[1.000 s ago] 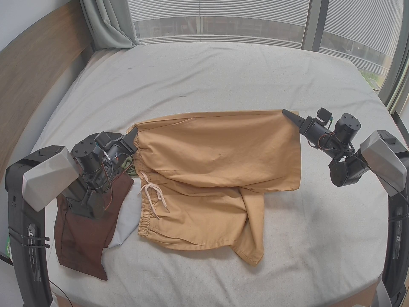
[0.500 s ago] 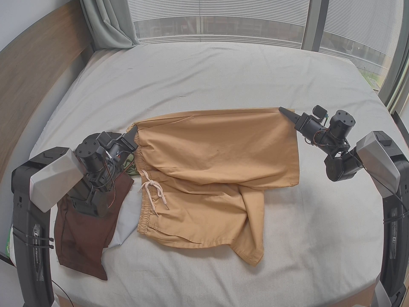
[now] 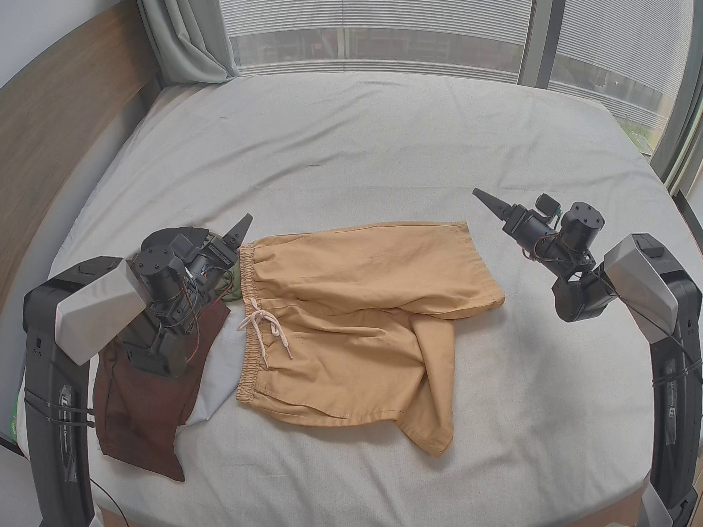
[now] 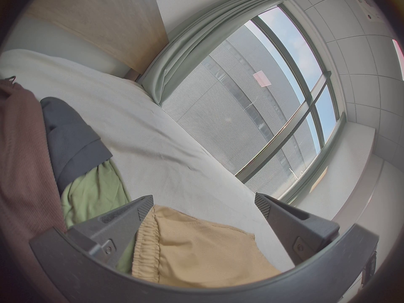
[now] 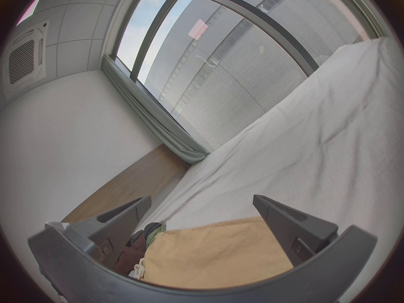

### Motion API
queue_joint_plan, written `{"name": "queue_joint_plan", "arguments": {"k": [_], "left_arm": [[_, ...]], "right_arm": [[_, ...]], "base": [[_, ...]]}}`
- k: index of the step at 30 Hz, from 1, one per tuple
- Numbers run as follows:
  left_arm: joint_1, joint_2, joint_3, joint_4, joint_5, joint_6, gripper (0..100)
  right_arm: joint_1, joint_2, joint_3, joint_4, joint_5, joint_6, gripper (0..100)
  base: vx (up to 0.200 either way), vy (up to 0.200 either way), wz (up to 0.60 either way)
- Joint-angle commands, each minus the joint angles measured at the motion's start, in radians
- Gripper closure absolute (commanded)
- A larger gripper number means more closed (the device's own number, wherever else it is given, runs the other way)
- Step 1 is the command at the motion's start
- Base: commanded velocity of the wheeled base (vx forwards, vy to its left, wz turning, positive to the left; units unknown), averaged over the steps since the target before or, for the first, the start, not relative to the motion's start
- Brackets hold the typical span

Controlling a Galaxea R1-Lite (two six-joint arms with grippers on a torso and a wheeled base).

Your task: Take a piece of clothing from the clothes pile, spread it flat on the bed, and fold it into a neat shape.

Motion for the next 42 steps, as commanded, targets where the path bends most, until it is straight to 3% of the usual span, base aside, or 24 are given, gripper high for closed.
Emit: {"name": "queue_joint_plan", "arguments": {"k": [1,7,17,25,28,34,42], "left_arm": [[0.004,0.009,0.057,-0.007,-0.005,-0.004,0],[0.004,-0.069,0.202,-0.016,-0.016,0.015,0],[0.008,-0.281,0.501,-0.016,-0.146,0.043,0],[0.05,-0.402,0.735,-0.016,-0.388,0.156,0],[0.066,-0.405,0.758,-0.016,-0.425,0.204,0],[0.068,-0.385,0.759,-0.016,-0.422,0.283,0],[0.068,-0.331,0.756,-0.016,-0.427,0.305,0]], "right_arm": [[0.003,-0.056,0.172,-0.069,0.0,-0.001,0],[0.014,-0.127,0.378,-0.178,0.002,-0.001,0],[0.051,-0.241,0.654,-0.254,0.002,-0.023,0],[0.078,-0.336,0.87,-0.254,0.012,-0.124,0],[0.078,-0.351,0.938,-0.254,0.025,-0.143,0],[0.087,-0.354,0.988,-0.253,0.057,-0.163,0],[0.129,-0.345,1.037,-0.253,0.055,-0.161,0]], "base": [[0.0,0.0,0.0],[0.0,0.0,0.0],[0.0,0.0,0.0],[0.0,0.0,0.0],[0.0,0.0,0.0],[0.0,0.0,0.0],[0.0,0.0,0.0]]}}
